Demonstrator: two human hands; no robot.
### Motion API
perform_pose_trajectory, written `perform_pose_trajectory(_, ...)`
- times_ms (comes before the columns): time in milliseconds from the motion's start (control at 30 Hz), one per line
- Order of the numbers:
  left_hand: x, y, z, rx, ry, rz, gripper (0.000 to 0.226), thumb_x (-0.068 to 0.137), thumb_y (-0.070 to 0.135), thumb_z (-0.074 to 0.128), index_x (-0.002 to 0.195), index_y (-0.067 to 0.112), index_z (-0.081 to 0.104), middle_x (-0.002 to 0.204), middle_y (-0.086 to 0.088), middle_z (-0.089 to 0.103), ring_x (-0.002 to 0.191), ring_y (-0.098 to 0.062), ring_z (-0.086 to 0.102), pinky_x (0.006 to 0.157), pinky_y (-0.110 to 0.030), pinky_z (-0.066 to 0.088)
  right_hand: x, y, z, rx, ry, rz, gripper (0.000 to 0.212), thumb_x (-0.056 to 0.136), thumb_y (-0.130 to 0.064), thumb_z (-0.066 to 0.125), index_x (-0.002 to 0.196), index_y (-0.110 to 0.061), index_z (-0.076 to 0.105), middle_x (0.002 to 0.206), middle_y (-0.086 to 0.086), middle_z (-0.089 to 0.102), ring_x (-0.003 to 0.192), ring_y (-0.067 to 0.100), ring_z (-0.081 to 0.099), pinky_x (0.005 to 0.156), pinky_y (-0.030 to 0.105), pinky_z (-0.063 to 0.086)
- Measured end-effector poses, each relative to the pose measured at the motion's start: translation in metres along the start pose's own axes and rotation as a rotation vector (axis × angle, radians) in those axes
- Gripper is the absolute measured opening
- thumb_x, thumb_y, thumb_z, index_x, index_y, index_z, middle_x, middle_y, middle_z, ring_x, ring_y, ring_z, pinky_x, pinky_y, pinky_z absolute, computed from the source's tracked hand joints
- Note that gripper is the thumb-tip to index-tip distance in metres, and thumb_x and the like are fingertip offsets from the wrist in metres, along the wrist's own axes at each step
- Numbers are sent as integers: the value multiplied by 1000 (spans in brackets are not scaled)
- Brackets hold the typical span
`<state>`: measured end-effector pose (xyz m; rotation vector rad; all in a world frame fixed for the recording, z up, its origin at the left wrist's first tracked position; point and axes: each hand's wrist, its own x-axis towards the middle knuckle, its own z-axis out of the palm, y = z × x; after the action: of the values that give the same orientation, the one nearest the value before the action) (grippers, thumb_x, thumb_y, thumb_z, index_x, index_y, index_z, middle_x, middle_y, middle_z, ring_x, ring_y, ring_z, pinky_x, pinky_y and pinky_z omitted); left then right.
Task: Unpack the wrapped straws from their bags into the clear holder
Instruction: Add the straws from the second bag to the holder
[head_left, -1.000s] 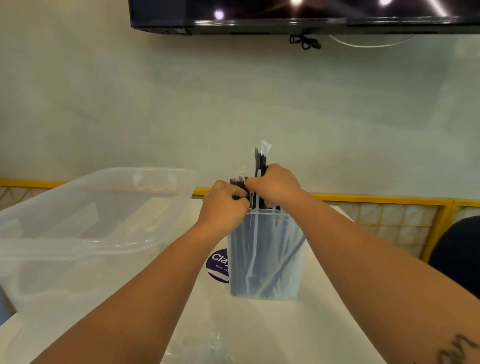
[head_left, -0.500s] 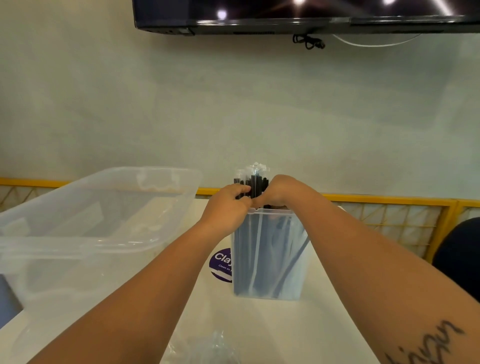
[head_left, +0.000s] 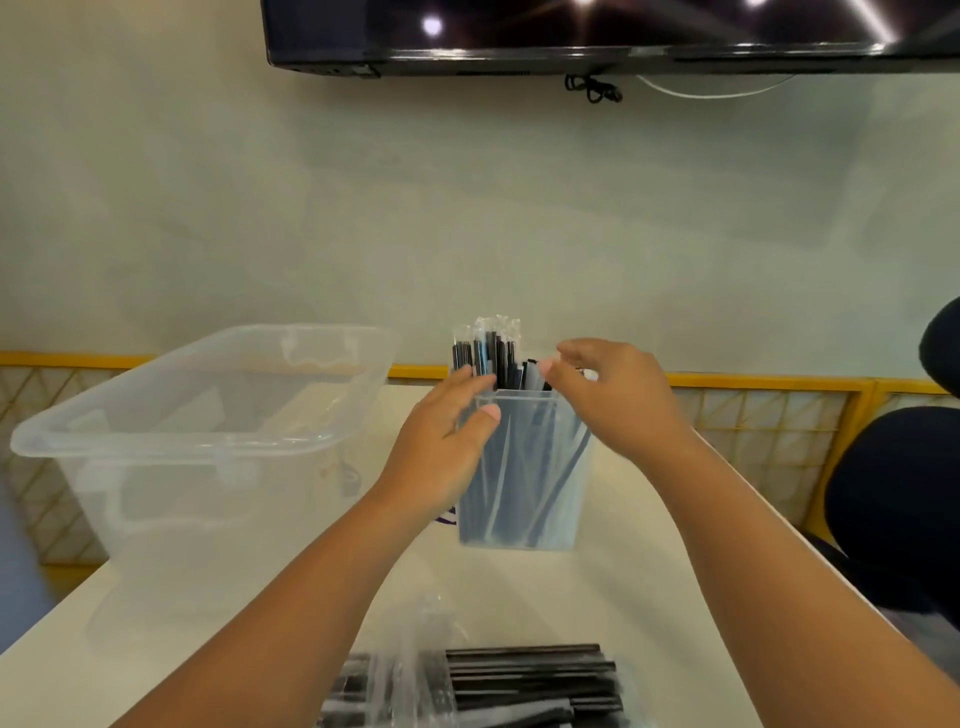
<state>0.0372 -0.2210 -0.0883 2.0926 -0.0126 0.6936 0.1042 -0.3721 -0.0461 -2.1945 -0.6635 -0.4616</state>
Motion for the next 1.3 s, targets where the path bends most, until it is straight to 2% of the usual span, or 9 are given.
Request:
perform_pose_trajectory(133,-46,-3,6,131,-246,23,36,94,27,51,131,27,51,139,12,42,125,2,35,99,-15,24,-61,19,4,-219,-128,-49,57,89,-54,46,137,-23,46,147,3,40,143,18,19,114,33,18)
perform_pose_trajectory(233,-78,-11,11,335,-482,-36,39,90,37,55,129,33,51,135,15,48,126,-5,42,107,-27,31,-104,35,16,-440,-300,-107,92,77,-80,11,142,-19,34,150,2,35,146,19,6,117,34,2)
perform_pose_trajectory(433,-105,-16,20,754,-725,-112,36,89,35,54,124,30,55,132,8,51,129,-15,39,117,-45,0,-162,66,41,-475,-497,-44,117,52,-79,-23,148,-25,17,157,4,16,146,22,-6,115,41,-11)
perform_pose_trajectory(533,-108,-16,21,787,-734,-107,31,91,40,49,118,28,59,124,7,56,124,-16,43,116,-47,-2,-181,73,50,-323,-507,36,112,55,-83,-16,148,-29,16,158,1,14,146,19,-7,116,40,-6)
perform_pose_trajectory(667,-112,-16,20,747,-781,-95,35,87,49,51,115,30,61,118,9,58,120,-14,45,115,-49,-5,-196,76,57,-88,-442,181,70,87,-64,21,147,-30,21,158,-4,13,146,12,-1,117,30,5)
perform_pose_trajectory(867,-117,-18,20,766,-806,-44,51,77,50,63,125,33,53,126,11,54,123,-13,42,114,-48,-3,-201,83,64,-51,-405,196,56,95,-51,29,145,-27,28,156,-3,21,145,11,11,116,28,11)
perform_pose_trajectory(1033,-117,-19,25,768,-760,-14,42,78,46,64,117,32,56,119,11,58,116,-13,47,115,-46,0,-201,83,64,-38,-329,190,94,74,-82,8,143,-23,35,150,-1,35,143,15,21,115,24,8)
perform_pose_trajectory(1133,-116,-20,25,760,-731,1,42,77,46,67,113,30,56,114,11,59,110,-12,50,115,-43,3,-201,79,59,-22,-278,198,93,76,-80,12,142,-20,38,147,2,40,142,16,24,113,20,1)
perform_pose_trajectory(1300,-115,-24,24,746,-697,16,34,76,47,68,98,24,57,100,6,61,96,-13,52,115,-39,4,-202,75,55,24,-237,183,53,96,-49,31,141,-21,39,151,-4,31,140,9,25,111,17,8)
